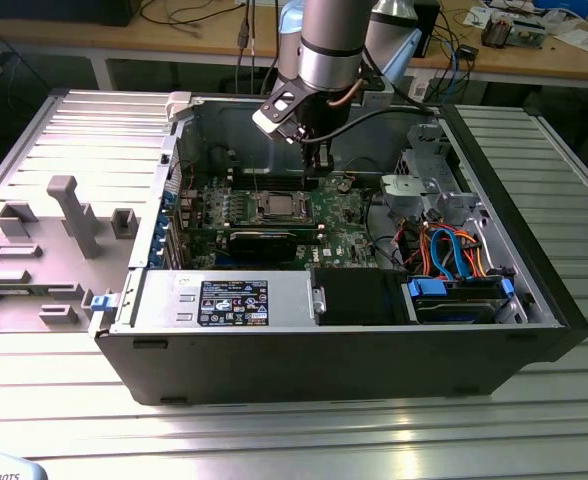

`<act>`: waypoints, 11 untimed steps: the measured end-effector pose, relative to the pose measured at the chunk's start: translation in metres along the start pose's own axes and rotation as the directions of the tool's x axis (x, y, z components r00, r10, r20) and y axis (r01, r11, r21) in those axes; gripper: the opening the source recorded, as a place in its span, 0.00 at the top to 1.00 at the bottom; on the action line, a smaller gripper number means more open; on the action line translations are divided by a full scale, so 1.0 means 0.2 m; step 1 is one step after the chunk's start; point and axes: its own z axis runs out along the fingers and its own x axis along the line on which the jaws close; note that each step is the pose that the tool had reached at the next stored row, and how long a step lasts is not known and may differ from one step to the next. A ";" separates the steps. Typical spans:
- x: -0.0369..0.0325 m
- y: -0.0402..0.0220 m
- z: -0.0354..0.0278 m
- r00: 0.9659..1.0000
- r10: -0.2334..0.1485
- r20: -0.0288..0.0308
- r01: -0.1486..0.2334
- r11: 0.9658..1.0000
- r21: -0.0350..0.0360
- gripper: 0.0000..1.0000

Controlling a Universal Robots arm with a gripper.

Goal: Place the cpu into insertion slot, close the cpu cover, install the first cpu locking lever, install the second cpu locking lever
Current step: 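Close the cpu cover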

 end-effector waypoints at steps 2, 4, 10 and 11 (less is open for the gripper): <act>0.000 -0.001 0.000 1.000 0.000 0.000 0.000 1.000 0.000 0.89; 0.000 -0.004 0.000 1.000 0.000 0.000 0.000 1.000 0.000 0.89; 0.001 -0.018 0.000 1.000 0.000 0.000 0.000 1.000 0.000 0.89; 0.001 -0.019 0.000 1.000 0.000 0.000 0.000 1.000 0.000 0.89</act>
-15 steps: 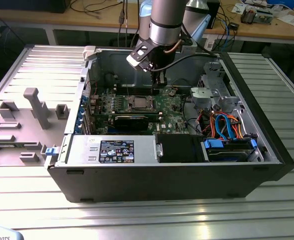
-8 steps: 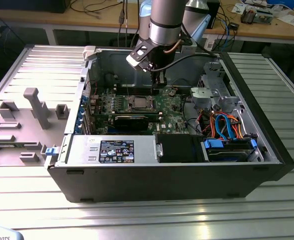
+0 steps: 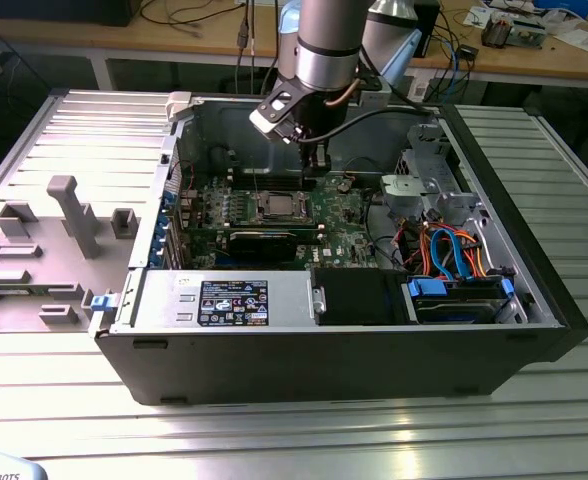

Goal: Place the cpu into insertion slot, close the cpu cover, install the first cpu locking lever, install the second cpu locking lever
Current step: 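Close the cpu cover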

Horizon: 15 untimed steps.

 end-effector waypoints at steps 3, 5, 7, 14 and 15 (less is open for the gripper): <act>0.000 -0.002 0.000 1.000 0.000 0.000 0.000 1.000 0.000 0.89; 0.000 -0.004 0.000 1.000 0.000 0.000 0.000 1.000 0.000 0.89; 0.001 -0.007 0.000 1.000 0.000 0.000 0.000 1.000 0.000 0.89; 0.001 -0.008 0.000 1.000 0.000 0.000 0.000 1.000 0.000 0.89; 0.001 -0.008 0.000 1.000 0.000 0.000 0.000 1.000 0.000 0.89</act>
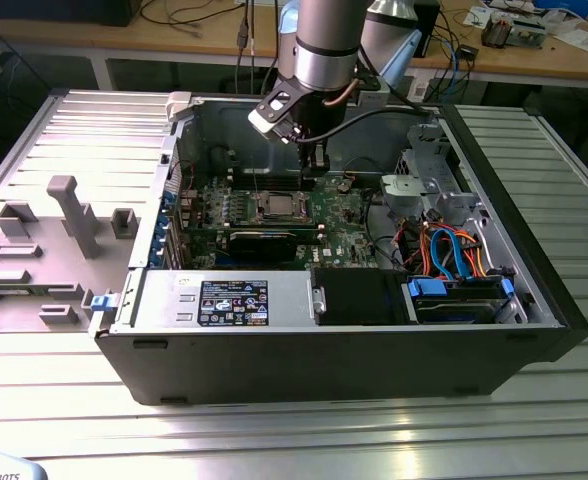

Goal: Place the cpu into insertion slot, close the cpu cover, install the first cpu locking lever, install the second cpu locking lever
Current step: 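Close the cpu cover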

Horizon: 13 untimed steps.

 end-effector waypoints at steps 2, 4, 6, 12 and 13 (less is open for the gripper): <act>0.000 -0.003 0.000 1.000 0.000 0.000 0.000 1.000 0.000 0.89; 0.000 -0.007 0.000 1.000 0.000 0.000 0.000 1.000 0.000 0.89; 0.001 -0.014 0.001 1.000 0.000 0.000 0.000 1.000 0.000 0.89; 0.002 -0.043 0.005 1.000 0.000 0.000 0.000 1.000 0.000 0.89; 0.002 -0.047 0.005 1.000 0.000 0.000 0.000 1.000 0.000 0.89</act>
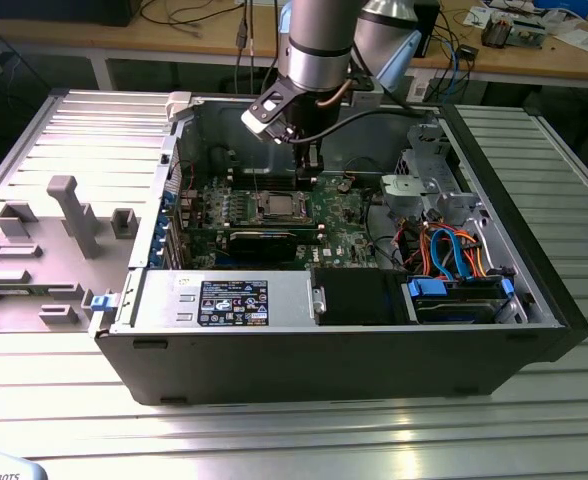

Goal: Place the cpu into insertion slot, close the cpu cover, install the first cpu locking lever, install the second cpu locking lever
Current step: 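Close the cpu cover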

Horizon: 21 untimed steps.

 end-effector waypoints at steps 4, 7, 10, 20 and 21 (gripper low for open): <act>0.001 -0.015 0.001 1.000 0.000 0.000 0.000 1.000 0.000 0.89; 0.003 -0.057 0.006 1.000 0.000 0.000 0.000 1.000 0.000 0.89; 0.004 -0.074 0.010 1.000 0.000 0.000 0.000 1.000 0.000 0.89; 0.005 -0.084 0.014 1.000 0.000 0.000 0.000 1.000 -0.001 0.89; 0.005 -0.084 0.014 1.000 0.000 0.000 0.000 1.000 -0.001 0.89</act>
